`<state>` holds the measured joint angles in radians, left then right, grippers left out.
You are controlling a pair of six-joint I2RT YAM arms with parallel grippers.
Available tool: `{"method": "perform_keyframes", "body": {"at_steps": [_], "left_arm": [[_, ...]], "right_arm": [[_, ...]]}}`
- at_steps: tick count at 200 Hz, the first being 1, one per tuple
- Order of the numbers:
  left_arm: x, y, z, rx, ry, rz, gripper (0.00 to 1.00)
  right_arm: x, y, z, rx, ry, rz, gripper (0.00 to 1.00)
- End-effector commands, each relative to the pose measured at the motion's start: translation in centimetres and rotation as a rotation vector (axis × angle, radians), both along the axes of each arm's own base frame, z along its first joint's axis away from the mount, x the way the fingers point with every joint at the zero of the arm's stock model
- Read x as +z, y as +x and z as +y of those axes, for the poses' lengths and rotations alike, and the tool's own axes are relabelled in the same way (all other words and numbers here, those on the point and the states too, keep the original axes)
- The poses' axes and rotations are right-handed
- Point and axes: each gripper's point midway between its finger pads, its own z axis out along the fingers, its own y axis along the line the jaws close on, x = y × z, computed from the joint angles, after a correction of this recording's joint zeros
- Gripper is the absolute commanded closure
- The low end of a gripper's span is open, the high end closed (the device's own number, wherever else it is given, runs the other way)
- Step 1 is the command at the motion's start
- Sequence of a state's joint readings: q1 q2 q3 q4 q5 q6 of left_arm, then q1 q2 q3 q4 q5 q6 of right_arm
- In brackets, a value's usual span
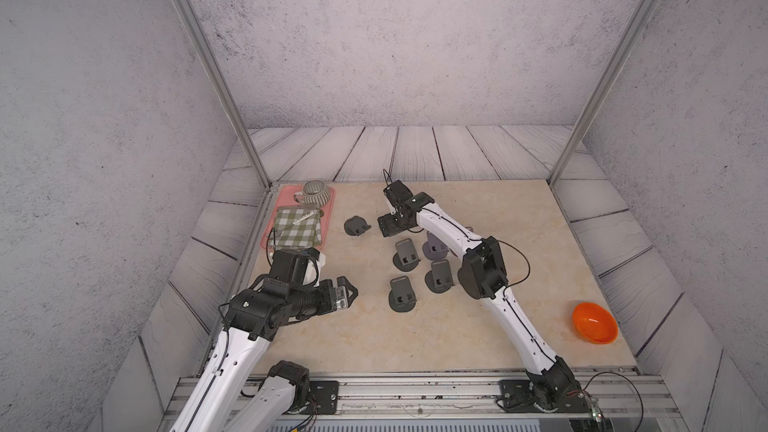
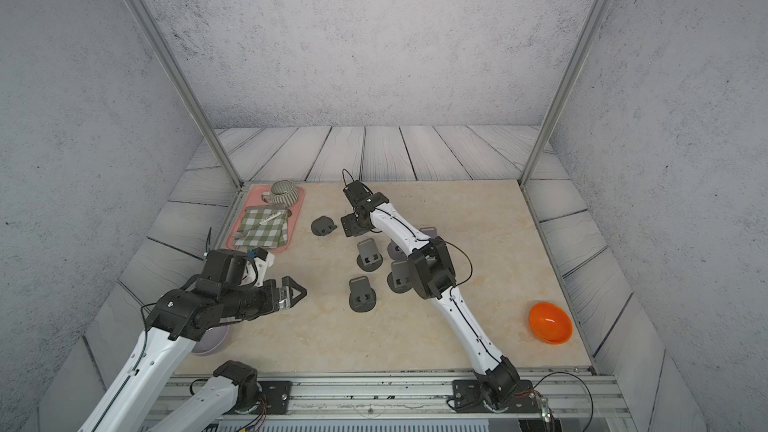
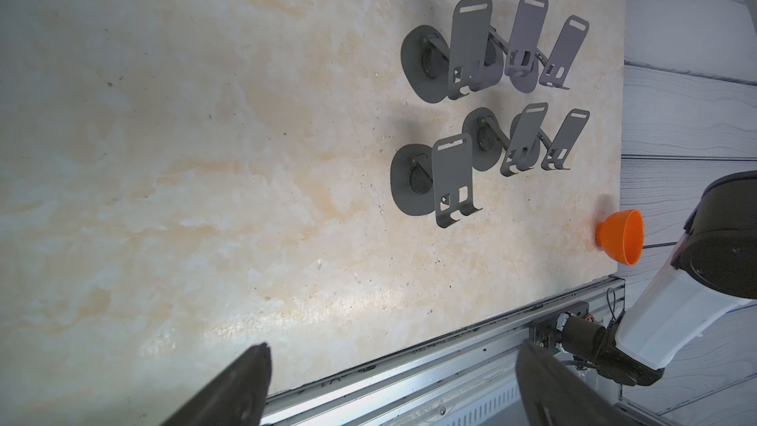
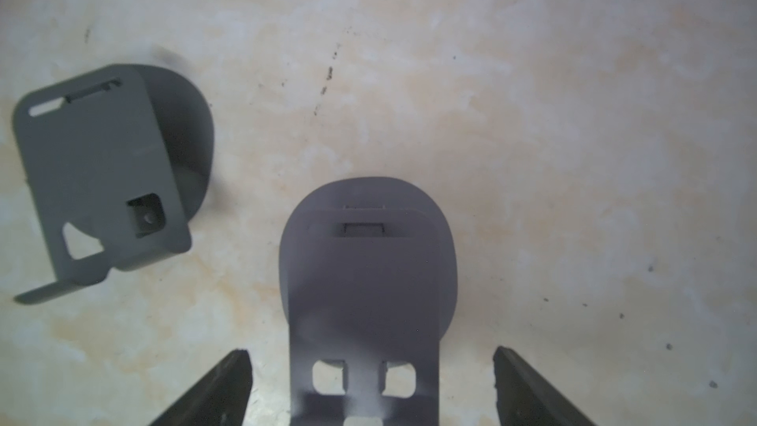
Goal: Open the phone stand
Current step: Pick up the phone stand at the center of the board.
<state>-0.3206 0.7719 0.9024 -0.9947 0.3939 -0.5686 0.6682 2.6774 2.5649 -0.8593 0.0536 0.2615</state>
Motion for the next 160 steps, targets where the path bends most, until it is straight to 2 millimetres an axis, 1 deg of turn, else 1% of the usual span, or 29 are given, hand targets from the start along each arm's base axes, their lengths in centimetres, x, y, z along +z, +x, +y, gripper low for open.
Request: {"method": "perform_keyframes", "body": {"at_steps": [1, 18, 61, 85, 91, 129, 145, 160], "left_arm": [[-0.6, -0.8, 0.2, 0.002, -0.001, 0.029, 0.02], [-0.8, -1.0, 0.2, 0.005, -0.007, 0.035, 0.02], [-1.1, -1.3, 0.3, 0.009, -0.010, 0.042, 0.02], [-1.0, -1.4, 0.3, 0.008, -0.011, 0.042, 0.02], [-1.1, -1.4, 0.3, 0.008, -0.011, 0.043, 0.02], [-0.9, -1.5, 0.3, 0.010, -0.015, 0.038, 0.02], [-0.7, -1.4, 0.3, 0.011, -0.014, 0.035, 0.02], [-0.4, -1.3, 0.3, 0.010, -0.013, 0.025, 0.02]], "right_arm": [[-1.6, 0.1, 0.0, -0.006, -0.001, 0.025, 0.10], [-2.0, 0.0, 0.0, 0.001, -0.001, 0.034, 0.15], [-2.7, -0.2, 0.0, 0.011, -0.009, 0.045, 0.22], [-2.6, -0.1, 0.1, 0.017, -0.008, 0.039, 0.35], [-2.5, -0.1, 0.0, 0.017, -0.010, 0.039, 0.38], [-0.9, 0.0, 0.1, 0.029, 0.002, 0.019, 0.46], [-0.1, -0.1, 0.1, 0.033, 0.008, 0.010, 0.46], [1.1, -0.2, 0.2, 0.039, 0.021, -0.003, 0.46]]}}
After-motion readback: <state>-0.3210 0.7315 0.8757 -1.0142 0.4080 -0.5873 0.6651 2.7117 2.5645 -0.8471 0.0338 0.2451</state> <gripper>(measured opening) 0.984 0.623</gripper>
